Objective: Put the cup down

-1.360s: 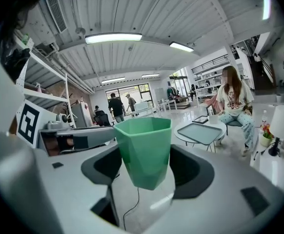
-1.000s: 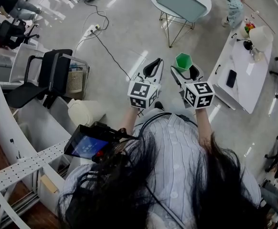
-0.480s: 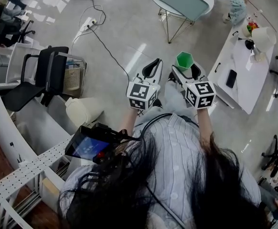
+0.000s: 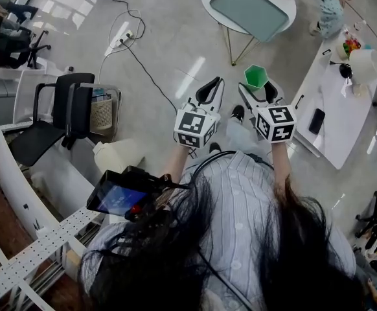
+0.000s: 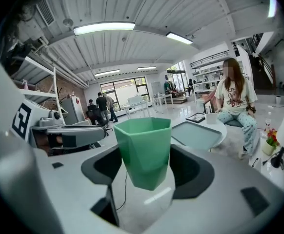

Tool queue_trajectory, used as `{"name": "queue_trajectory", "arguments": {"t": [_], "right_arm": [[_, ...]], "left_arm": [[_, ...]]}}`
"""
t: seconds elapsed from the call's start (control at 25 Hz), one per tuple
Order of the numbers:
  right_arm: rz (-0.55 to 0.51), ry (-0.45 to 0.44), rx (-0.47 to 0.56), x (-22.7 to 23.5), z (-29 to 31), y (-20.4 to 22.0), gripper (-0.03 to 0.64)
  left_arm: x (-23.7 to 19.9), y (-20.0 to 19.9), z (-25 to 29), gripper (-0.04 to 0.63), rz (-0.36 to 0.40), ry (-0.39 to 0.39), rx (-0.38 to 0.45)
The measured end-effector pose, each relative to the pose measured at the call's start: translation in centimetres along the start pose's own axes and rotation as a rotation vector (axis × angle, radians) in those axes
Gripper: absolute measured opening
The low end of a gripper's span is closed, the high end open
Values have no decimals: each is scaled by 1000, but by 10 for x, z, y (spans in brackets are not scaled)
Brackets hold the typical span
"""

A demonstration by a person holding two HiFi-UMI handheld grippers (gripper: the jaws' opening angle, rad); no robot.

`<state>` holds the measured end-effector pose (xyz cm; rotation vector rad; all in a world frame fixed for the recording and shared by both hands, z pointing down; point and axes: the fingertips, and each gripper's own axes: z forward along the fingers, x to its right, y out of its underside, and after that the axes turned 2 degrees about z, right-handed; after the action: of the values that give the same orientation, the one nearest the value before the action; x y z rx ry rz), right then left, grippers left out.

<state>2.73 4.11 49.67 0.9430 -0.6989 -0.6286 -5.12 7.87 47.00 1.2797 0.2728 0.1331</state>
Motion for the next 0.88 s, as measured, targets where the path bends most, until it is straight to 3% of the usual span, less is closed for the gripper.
{"name": "queue_trajectory", "arguments": {"t": [0.44, 0.88], "right_arm": [[10, -55, -18, 65, 53, -37, 319], [1, -88, -23, 96, 75, -51, 319]], "left_arm": [[-22, -30, 91, 26, 25, -26, -29], [-35, -47, 133, 26, 39, -53, -22]]}}
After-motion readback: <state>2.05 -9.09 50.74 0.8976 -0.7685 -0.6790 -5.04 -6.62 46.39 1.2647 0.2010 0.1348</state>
